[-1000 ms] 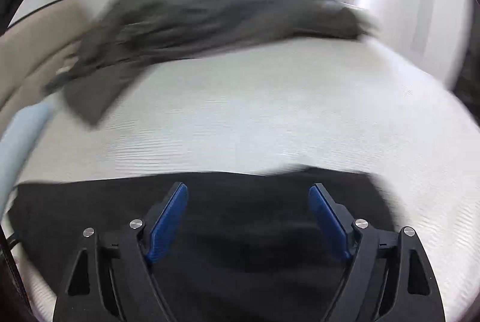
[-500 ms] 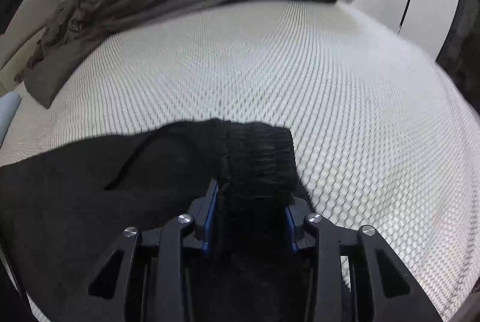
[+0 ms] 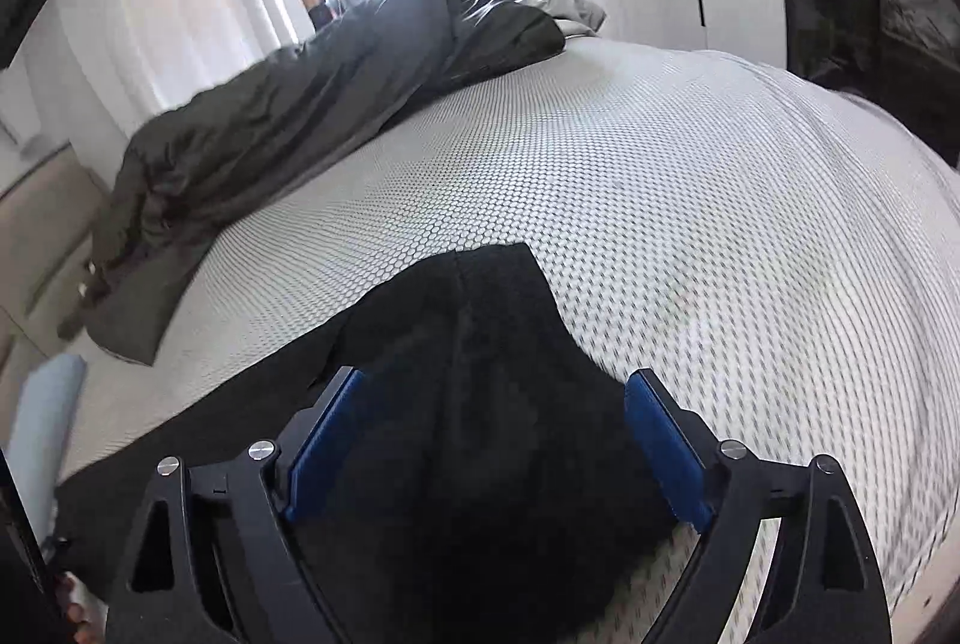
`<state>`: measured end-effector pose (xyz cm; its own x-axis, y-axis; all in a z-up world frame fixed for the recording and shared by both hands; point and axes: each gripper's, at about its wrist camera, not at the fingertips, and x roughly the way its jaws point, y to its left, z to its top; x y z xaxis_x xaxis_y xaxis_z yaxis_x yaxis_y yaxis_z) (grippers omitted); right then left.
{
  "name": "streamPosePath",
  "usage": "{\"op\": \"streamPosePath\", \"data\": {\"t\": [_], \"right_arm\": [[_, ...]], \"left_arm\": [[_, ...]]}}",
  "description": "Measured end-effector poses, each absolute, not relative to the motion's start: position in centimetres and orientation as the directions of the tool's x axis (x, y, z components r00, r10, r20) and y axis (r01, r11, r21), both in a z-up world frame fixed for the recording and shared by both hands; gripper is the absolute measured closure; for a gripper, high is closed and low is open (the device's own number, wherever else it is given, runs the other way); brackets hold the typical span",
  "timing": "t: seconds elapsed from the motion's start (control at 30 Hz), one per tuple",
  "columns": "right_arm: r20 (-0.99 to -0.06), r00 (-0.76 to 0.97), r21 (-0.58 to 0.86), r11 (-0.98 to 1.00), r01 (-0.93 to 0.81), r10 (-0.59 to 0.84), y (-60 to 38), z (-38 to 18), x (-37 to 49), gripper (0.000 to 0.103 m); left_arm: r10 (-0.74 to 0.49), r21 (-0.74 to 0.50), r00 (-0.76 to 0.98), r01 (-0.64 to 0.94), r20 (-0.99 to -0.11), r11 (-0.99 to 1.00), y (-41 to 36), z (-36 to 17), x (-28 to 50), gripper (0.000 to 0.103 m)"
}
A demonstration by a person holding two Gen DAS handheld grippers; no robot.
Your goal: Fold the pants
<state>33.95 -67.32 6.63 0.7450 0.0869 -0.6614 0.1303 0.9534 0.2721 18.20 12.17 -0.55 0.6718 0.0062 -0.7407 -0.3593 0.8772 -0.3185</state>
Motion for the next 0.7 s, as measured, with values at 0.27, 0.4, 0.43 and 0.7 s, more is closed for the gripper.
{"op": "streamPosePath", "data": {"t": [0.27,0.4,0.43,0.7], "right_arm": [[-0.647,0.723,0.508,0.843,0.175,0.240,-65.7,1.6,26.4,0.014],[-0.595,0.707,0.682,0.706,0.192,0.382,-67.7,-2.5,27.1,0.016],[-0.565,0.714,0.727,0.659,0.193,0.414,-68.1,-3.4,27.6,0.017],[-0.577,0.735,0.696,0.684,0.217,0.355,-66.6,-4.0,30.4,0.084]], "left_arm": [[0.076,-0.295,0.683,-0.410,-0.726,0.863,15.3,0.9,14.7,0.001],[0.151,-0.277,0.669,-0.489,-0.728,0.827,18.6,1.0,12.5,0.001],[0.166,-0.283,0.662,-0.515,-0.731,0.809,19.9,0.8,11.8,0.001],[0.228,-0.402,0.635,-0.685,-0.738,0.607,27.6,-1.3,6.4,0.001]]}}
